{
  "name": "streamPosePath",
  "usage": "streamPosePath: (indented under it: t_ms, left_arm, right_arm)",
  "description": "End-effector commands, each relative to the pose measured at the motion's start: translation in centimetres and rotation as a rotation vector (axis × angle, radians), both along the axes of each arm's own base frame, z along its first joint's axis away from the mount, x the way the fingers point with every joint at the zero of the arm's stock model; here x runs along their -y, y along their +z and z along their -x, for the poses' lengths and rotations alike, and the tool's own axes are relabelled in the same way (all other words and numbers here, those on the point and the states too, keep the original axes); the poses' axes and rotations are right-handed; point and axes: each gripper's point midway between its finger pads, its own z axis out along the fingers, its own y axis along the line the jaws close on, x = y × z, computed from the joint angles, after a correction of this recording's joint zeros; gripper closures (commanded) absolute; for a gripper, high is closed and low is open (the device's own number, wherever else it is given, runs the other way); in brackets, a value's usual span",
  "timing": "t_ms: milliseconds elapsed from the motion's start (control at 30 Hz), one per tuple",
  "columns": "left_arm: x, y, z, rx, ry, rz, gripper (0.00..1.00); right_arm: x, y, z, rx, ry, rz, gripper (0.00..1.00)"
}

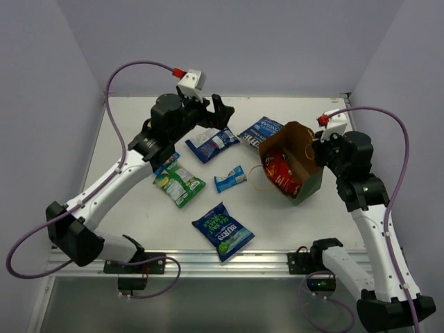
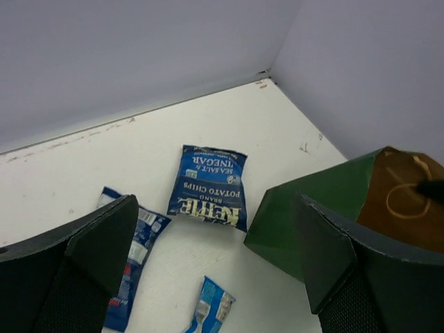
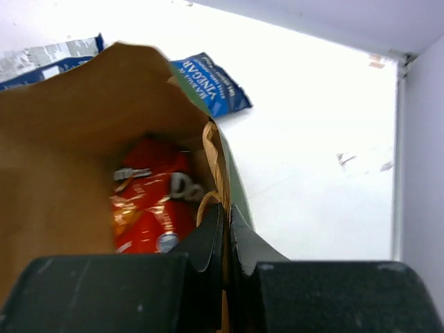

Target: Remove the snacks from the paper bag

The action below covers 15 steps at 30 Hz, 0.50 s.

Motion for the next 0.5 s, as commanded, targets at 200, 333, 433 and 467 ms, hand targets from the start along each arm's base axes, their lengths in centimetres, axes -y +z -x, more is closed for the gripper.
streamPosePath:
  t_ms: [200, 333, 433, 467]
  left_arm:
    - [-4.6, -5.7, 5.9, -0.13, -0.013, -0.174, 0.03]
    - [-4.5, -5.6, 8.1, -0.157, -0.065, -0.115, 0.04]
    - [-4.1, -5.7, 9.6, -0.197, -0.102, -0.065, 0.05]
    - [-4.0, -5.5, 9.9, -0.202, -0.114, -0.052, 0.05]
  right_arm:
    - [-0.3, 3.6, -1.8, 0.177, 0.065, 0.165, 1.0]
    - [-1.8, -0.4, -1.0, 0.111, 0.109, 0.182, 1.0]
    - [-3.5, -1.6, 0.2, 0.133, 0.17, 0.185, 1.0]
    - [-3.6, -2.5, 0.4, 0.114, 0.179, 0.186, 1.0]
